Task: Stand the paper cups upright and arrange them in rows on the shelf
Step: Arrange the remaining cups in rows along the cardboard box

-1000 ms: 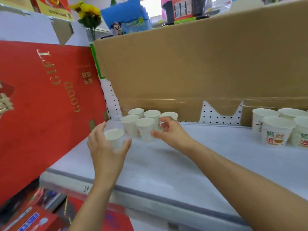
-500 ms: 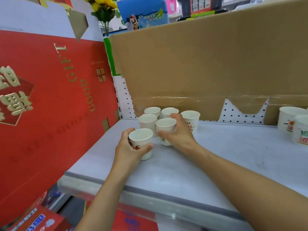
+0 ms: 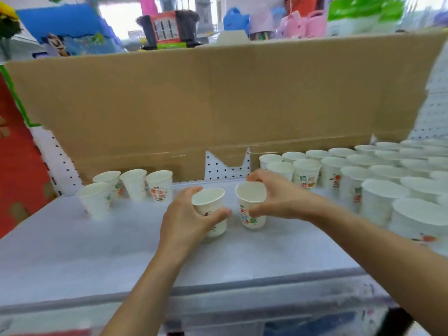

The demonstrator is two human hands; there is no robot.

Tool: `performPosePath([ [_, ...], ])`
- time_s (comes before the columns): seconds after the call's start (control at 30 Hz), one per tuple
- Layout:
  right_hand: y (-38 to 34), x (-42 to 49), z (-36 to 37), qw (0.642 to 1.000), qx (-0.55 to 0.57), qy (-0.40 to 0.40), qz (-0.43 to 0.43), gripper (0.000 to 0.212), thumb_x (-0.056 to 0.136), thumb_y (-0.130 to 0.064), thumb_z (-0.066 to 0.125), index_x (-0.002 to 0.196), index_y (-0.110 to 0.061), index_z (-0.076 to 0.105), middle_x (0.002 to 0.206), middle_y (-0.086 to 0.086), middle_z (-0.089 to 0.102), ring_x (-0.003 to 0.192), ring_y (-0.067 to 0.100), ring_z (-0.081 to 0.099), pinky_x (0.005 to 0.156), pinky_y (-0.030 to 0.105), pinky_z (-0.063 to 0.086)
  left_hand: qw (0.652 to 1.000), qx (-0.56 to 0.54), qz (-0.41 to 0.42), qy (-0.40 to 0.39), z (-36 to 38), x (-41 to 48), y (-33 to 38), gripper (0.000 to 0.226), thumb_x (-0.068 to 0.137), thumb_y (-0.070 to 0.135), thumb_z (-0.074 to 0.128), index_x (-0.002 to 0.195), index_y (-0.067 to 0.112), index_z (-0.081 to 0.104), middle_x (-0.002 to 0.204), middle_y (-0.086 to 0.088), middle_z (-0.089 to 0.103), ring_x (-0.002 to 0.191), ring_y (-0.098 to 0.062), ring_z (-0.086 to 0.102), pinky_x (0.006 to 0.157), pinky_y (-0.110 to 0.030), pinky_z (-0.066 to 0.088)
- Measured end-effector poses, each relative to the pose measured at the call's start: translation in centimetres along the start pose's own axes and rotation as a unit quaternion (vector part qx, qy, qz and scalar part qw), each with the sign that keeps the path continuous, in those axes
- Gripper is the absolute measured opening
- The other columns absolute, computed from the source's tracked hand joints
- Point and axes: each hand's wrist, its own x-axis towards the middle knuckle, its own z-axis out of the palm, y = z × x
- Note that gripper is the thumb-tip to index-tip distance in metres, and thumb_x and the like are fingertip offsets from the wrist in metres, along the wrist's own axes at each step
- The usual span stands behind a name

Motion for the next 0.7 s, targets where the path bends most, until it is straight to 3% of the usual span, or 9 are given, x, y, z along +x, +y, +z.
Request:
performPosePath([
  [0.17,4.9,-2.2,-6.2,0.991,-0.120,-0.023,0.051,0.074,0.074,-0.025,0.076,0.138,-0.020,0.039,0.138,0.002,0.044,0.121,0.020,0.045,0.100,0.034,0.040,0.998,0.036,0.039,-0.042,6.3,0.6,5.9,0.086,0.060,0.065,0.077,0.130,0.022,0.052,0.129,0.004,0.057,0.115,-0.018,0.053,0.092,-0.034,0.046],
  [0.3,7.6,-2.6,-9.0,0.982,-0.156,-0.086,0.068,0.077,0.075,-0.017,0.077,0.141,-0.021,0.038,0.137,0.001,0.047,0.116,0.018,0.048,0.088,0.028,0.042,0.993,0.084,0.038,-0.066,10.0,1.2,8.6,0.078,0.067,0.070,0.070,0.125,0.021,0.053,0.126,0.000,0.056,0.112,-0.020,0.055,0.083,-0.033,0.046],
  [0.37,8.7,-2.4,-9.5,0.977,-0.175,-0.104,0.062,0.081,0.074,-0.019,0.078,0.143,-0.022,0.036,0.141,0.000,0.044,0.122,0.019,0.046,0.094,0.030,0.042,0.990,0.110,0.040,-0.077,11.2,1.2,9.4,0.073,0.070,0.069,0.067,0.122,0.020,0.053,0.125,-0.002,0.055,0.112,-0.021,0.054,0.079,-0.034,0.046],
  [0.47,9.7,-2.2,-10.0,0.973,-0.198,-0.115,0.042,0.087,0.073,-0.030,0.079,0.146,-0.025,0.033,0.147,-0.001,0.041,0.130,0.020,0.041,0.105,0.034,0.038,0.985,0.135,0.040,-0.102,11.9,0.8,10.1,0.083,0.072,0.067,0.067,0.136,0.019,0.043,0.137,-0.004,0.046,0.125,-0.021,0.046,0.091,-0.035,0.043],
  [0.57,10.0,-2.4,-10.7,0.973,-0.206,-0.106,0.006,0.089,0.070,-0.051,0.077,0.145,-0.027,0.037,0.145,-0.004,0.043,0.128,0.018,0.043,0.105,0.036,0.037,0.992,0.059,0.014,-0.111,10.5,0.5,10.4,0.100,0.069,0.070,0.067,0.147,0.017,0.031,0.145,0.000,0.041,0.130,-0.017,0.042,0.102,-0.039,0.042],
  [0.63,10.2,-2.4,-11.0,0.977,-0.192,-0.091,-0.009,0.080,0.072,-0.055,0.074,0.139,-0.024,0.045,0.136,-0.003,0.052,0.119,0.017,0.050,0.101,0.036,0.042,0.991,-0.046,-0.006,-0.125,9.0,0.7,10.3,0.099,0.070,0.064,0.071,0.149,0.020,0.031,0.144,0.004,0.044,0.125,-0.012,0.046,0.101,-0.038,0.043],
  [0.7,10.5,-2.3,-11.2,0.982,-0.170,-0.085,-0.010,0.068,0.074,-0.051,0.074,0.131,-0.021,0.052,0.122,-0.003,0.059,0.106,0.016,0.057,0.094,0.036,0.047,0.986,-0.078,-0.001,-0.148,8.3,0.8,10.3,0.088,0.069,0.053,0.078,0.143,0.023,0.041,0.136,0.008,0.052,0.117,-0.007,0.051,0.096,-0.031,0.045],
])
